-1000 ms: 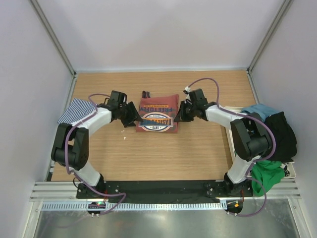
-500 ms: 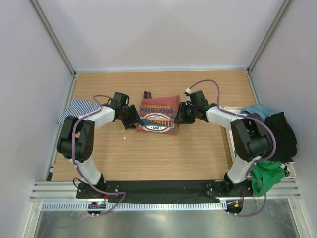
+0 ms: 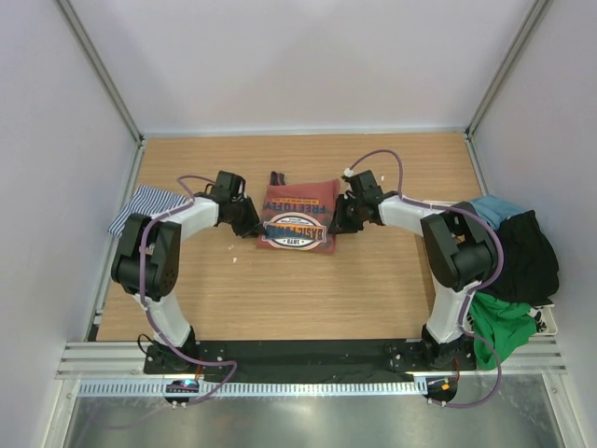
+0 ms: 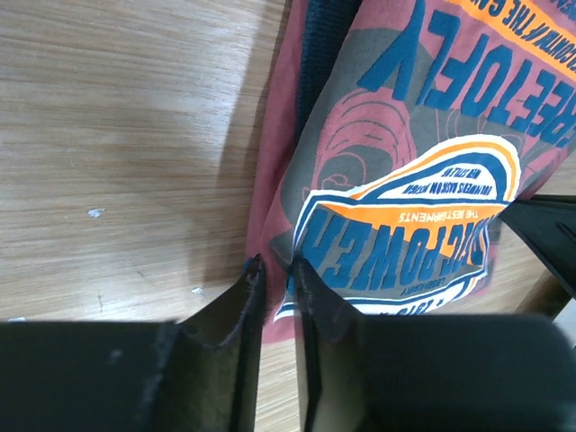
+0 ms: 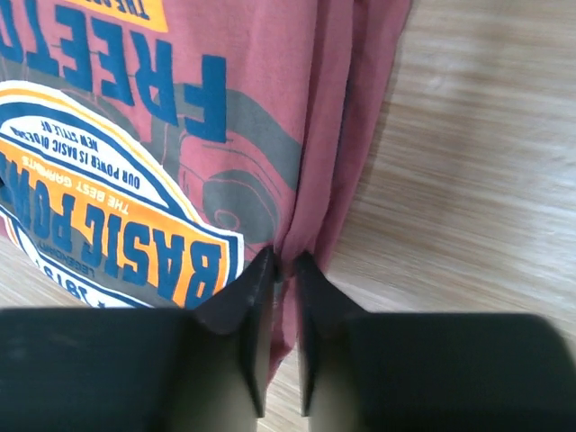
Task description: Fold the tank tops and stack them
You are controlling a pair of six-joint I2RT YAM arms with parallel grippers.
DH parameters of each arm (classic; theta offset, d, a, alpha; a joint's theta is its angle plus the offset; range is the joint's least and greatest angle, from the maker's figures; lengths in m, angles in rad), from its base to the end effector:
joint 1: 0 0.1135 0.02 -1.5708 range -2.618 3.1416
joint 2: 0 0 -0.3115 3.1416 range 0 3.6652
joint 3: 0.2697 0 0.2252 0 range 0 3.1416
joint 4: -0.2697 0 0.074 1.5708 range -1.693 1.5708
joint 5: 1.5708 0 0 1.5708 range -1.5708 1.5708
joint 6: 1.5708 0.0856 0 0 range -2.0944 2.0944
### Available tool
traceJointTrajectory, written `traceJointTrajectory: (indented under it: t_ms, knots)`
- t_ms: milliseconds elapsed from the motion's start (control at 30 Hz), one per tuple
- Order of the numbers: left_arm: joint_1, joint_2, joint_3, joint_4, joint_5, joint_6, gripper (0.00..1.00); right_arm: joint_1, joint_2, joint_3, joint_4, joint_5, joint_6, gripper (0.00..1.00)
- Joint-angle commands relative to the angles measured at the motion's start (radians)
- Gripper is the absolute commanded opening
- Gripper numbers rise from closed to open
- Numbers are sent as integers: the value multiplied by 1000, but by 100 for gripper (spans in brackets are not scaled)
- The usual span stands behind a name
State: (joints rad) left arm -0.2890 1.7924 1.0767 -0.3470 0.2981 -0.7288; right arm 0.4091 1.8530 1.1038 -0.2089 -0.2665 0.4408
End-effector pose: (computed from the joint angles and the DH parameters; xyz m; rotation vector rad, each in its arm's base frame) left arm 0.3450 -0.1288 0.1841 -0.4960 2.7116 -0.7097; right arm 0.3549 0.1784 0.1807 -0.0694 2.6149 0.6600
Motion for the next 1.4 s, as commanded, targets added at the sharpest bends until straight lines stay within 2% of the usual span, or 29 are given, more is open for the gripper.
traceJointTrajectory:
  t_ms: [0, 67, 167, 300, 400, 433, 500, 533, 567, 667, 733, 900, 1033, 1167, 1367]
  knots:
    - [-2, -7, -11, 42, 7, 17, 18, 13, 14, 25, 29, -30, -4, 18]
    - [-6, -30, -38, 48, 9, 16, 10, 13, -9, 1, 39, -37, -1, 6]
    - [-25, -85, -89, 57, -2, 9, 4, 13, -52, -47, 40, -37, 3, 4]
    - [-87, -194, -191, 72, -43, -24, 3, 37, -129, -94, 17, -42, -11, 4]
    - [-130, -286, -292, 75, -74, -63, 12, 63, -173, -134, -17, -11, -14, 5]
    - [-133, -327, -308, 66, -79, -72, 19, 71, -207, -159, -27, -4, -8, 10]
    - [-131, -367, -336, 24, -97, -73, 27, 83, -245, -179, -37, 10, -2, 20]
    - [-131, -389, -340, 11, -118, -73, 33, 88, -286, -186, -50, 22, 1, 27]
    - [-131, -405, -342, -1, -132, -70, 43, 86, -302, -193, -55, 35, -1, 40]
    - [-119, -424, -295, -62, -181, -40, 53, 88, -328, -162, -86, 96, -19, 45]
    - [-102, -387, -221, -116, -177, -11, 54, 88, -311, -122, -116, 113, -30, 45]
    - [-47, -309, -74, -115, -122, 12, 51, 80, -204, 48, -155, 153, -71, 44]
    - [-39, -203, 34, -87, -169, 19, 51, 65, -91, 206, -190, 159, -77, 44]
    - [-26, -125, 80, -9, -209, 6, 51, 46, 8, 301, -195, 165, -57, 44]
    - [-21, -12, 186, -12, -182, 6, 50, 39, 123, 415, -213, 156, -53, 45]
